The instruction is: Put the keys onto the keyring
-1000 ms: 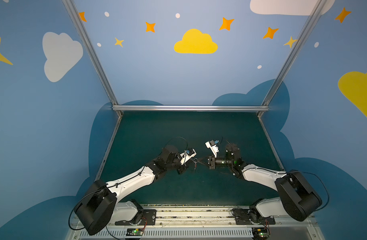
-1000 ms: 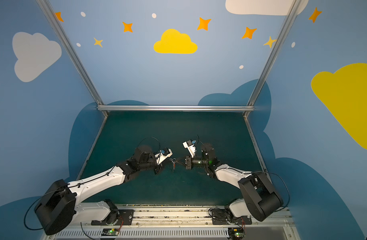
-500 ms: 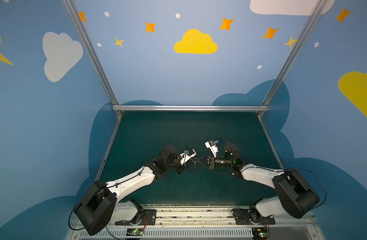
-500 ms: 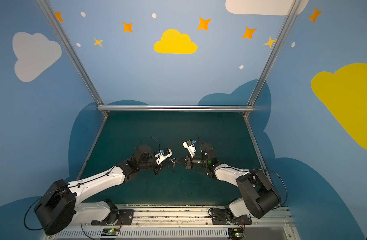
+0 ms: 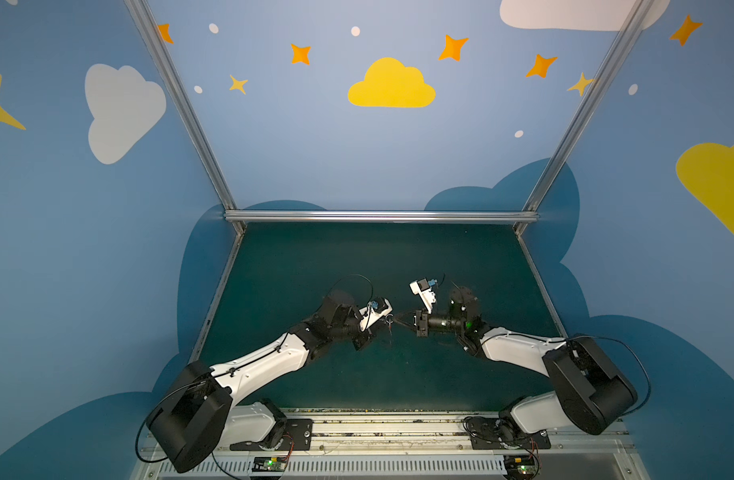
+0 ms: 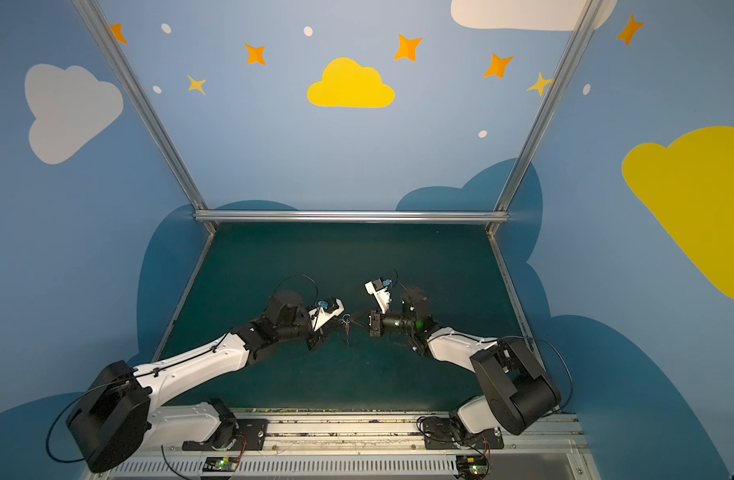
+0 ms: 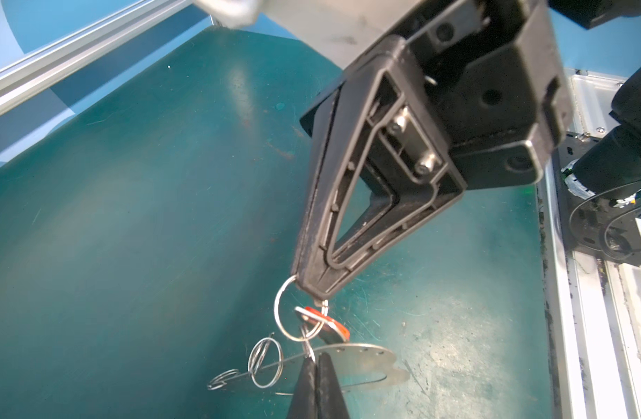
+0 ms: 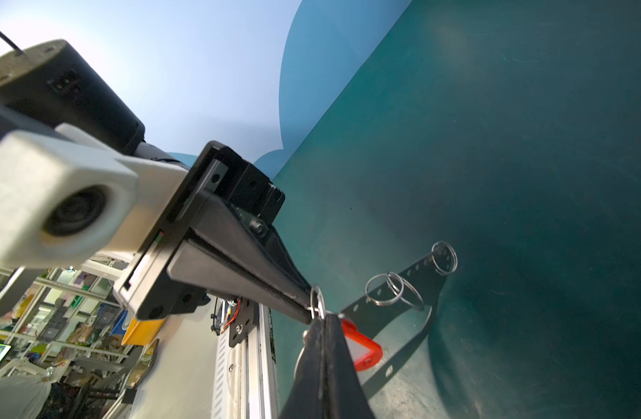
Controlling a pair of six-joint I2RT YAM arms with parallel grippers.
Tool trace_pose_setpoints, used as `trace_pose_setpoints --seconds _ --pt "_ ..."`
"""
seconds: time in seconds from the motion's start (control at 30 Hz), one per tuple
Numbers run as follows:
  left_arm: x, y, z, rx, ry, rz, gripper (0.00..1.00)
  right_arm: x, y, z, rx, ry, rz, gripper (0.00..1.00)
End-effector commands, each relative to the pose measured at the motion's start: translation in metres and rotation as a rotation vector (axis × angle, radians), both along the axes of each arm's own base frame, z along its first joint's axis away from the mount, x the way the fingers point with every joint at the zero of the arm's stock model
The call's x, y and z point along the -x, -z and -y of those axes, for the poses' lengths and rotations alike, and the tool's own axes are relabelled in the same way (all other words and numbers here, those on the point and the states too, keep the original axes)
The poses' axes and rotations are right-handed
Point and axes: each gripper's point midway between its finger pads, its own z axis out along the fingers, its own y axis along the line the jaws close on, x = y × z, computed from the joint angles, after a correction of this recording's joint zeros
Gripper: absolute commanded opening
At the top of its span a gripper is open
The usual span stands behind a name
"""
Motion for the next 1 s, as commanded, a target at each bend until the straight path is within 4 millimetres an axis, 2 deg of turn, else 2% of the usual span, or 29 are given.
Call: trace_pose_setpoints --seconds 0.0,0.27,0.6,0.77,0.97 --pt "0.010 -0.009 0.006 0.030 0.063 0.012 0.04 -0.014 -0.015 0.000 -0.041 0.059 0.058 0.00" --pt "0.010 -0.010 0.005 0.032 0.056 0.015 0.04 -0.022 -0.015 0.004 -0.080 0.137 0.069 0.00" --pt "0.009 -0.019 0.008 0.060 0.051 0.026 0.04 -0.017 -0.017 -0.001 -0.143 0.187 0.132 0.00" --pt "0.010 -0.023 0.012 0.075 0.056 0.029 0.04 -0.015 -0.012 -0.007 -0.165 0.209 0.140 0.00" --pt "0.008 -0.033 0.018 0.108 0.042 0.043 0.04 -0.016 -0.020 -0.007 -0.203 0.234 0.154 0.00"
